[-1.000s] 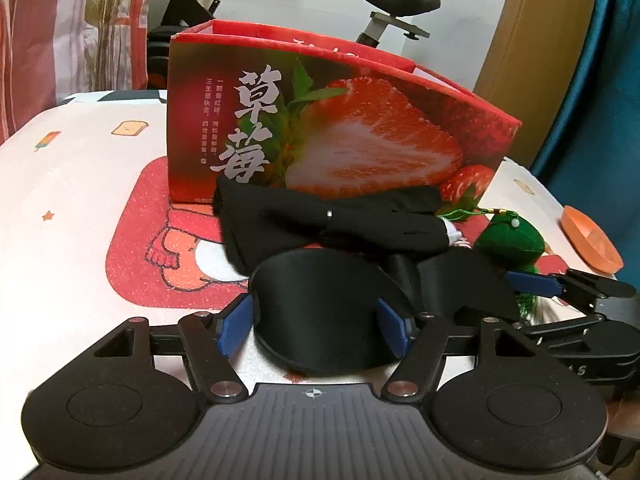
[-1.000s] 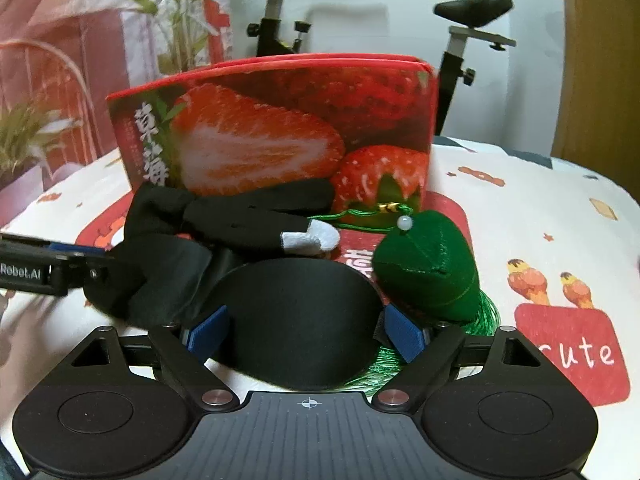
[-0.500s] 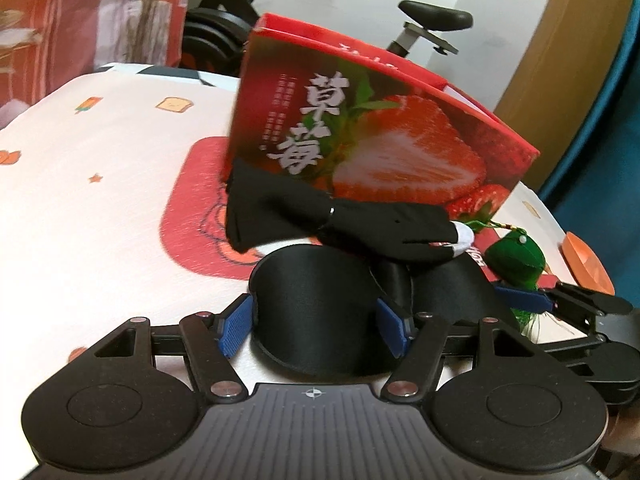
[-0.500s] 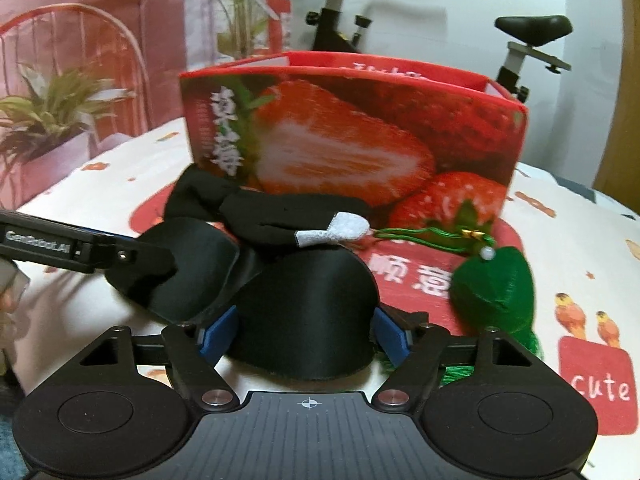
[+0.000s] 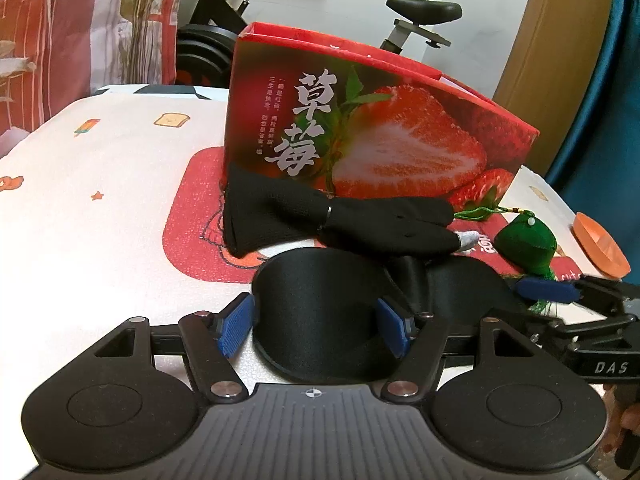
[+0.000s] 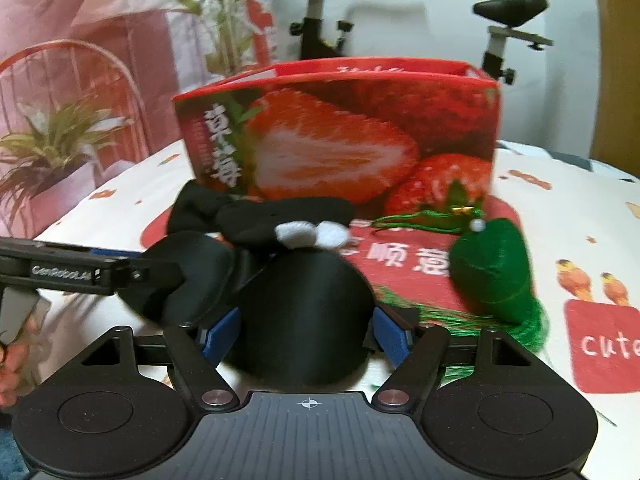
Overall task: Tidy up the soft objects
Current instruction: 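Close the left tool on the black eye mask while the right tool grips its strap, then lift the eye mask with both tools and carry it over the red box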
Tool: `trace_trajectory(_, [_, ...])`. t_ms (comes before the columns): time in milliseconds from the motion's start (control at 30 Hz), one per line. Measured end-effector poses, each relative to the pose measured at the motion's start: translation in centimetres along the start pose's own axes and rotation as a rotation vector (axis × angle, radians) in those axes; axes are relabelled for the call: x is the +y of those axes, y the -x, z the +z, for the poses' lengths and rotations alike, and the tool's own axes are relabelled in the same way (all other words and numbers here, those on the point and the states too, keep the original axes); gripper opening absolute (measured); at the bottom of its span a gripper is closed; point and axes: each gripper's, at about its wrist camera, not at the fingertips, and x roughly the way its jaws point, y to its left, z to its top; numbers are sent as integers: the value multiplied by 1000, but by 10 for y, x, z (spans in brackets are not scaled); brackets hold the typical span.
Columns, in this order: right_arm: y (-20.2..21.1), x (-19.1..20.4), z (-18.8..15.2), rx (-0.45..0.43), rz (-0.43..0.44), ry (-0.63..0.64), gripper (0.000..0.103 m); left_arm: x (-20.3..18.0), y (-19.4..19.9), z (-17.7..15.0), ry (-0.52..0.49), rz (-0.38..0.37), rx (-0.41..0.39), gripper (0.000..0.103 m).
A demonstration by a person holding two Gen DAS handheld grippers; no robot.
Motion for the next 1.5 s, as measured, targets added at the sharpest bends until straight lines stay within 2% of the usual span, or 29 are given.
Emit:
trace_trajectory(200, [7,-5,-2,-51,-59,1,81,-5,-1,-1,-21,8,-1,73])
trace_trajectory(400, [0,-17,-6,-8,-111,-50,80,-3,0,-2,-12,3,-3,73])
trace_trajectory(567, [1,-11,-5,-15,-53,-25,69,-3,0,-1,-12,0,-3,73])
trace_trajectory(667, [-3,-6,-4,2,-18,-18,68,-3,-1,-1,-15,0,-3,73])
trace_trajectory(733, [-4,-6,-4,2,-27,-17,67,-3,-1,-1,-17,2,-3,73])
trace_trajectory(933, [-6,-16,-5,9,-29,-71,70,-4,-1,-1,-22,4,-4,74])
trace_trajectory(1033, [-9,-10,-5,22,-20,-40,78,-5,-1,-1,-24,6,-4,74])
trace_trajectory(1133, [-11,-3,-6,33,-24,-3,78,-5,-1,-1,-17,3,-3,74])
trace_trajectory(1200, [-12,-4,-4,34,-13,-18,73,-2,0,0,3,-6,-2,74])
trace_trajectory(1300, [-8,-8,0,22,5,-49,64,7,3,2,85,-40,-1,72])
trace_trajectory(1367, [-6,-12,1,17,13,-77,59,11,4,2,120,-51,0,63])
trace_trajectory(1500, [1,-11,5,-10,26,-86,53,9,6,3,114,-45,8,58])
